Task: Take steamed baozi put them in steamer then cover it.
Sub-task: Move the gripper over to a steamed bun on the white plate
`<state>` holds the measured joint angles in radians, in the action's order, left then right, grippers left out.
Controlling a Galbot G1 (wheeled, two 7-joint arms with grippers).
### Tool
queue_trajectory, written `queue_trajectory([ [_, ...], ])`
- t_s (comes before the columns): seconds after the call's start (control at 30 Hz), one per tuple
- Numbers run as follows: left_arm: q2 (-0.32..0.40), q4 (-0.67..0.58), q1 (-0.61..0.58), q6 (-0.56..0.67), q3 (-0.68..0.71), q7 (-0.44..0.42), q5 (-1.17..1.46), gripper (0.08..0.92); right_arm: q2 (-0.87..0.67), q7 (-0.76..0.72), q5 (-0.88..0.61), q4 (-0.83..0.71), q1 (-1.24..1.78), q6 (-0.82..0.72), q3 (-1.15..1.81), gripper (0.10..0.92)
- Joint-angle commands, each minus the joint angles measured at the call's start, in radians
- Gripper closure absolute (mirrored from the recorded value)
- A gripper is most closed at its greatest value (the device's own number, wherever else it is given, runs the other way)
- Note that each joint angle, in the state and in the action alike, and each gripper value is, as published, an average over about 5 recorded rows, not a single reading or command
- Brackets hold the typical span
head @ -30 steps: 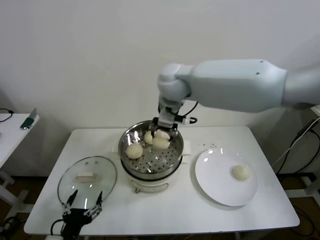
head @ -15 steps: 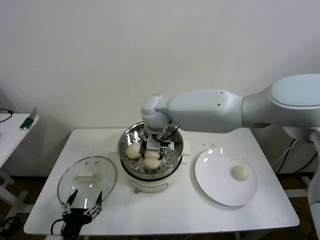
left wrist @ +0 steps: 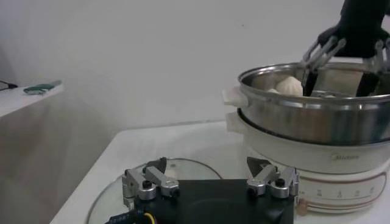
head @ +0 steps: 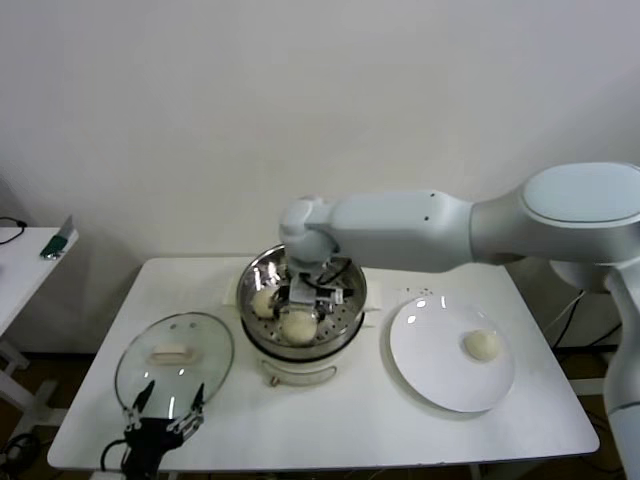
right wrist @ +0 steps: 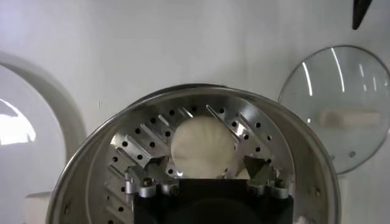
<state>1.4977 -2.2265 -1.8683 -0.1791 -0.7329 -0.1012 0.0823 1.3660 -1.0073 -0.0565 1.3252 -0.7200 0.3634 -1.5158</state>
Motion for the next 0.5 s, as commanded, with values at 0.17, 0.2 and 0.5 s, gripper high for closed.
queue_trajectory([
  [0.17,-0.001,0.0,0.008,0.003,0.003,0.0,-0.002,0.177,-0.451,-0.124,-0.493,0.002,-0.37,-0.212,-0.303,0.202],
  [0.2,0.0,0.0,0.009,0.004,0.004,0.0,-0.002,0.177,-0.493,-0.114,-0.507,0.004,-0.373,-0.25,-0.335,0.203],
  [0.5,0.01,0.0,0.014,0.006,0.015,-0.001,-0.003,0.177,-0.778,-0.011,-0.42,-0.015,-0.124,-0.495,-0.344,0.203],
])
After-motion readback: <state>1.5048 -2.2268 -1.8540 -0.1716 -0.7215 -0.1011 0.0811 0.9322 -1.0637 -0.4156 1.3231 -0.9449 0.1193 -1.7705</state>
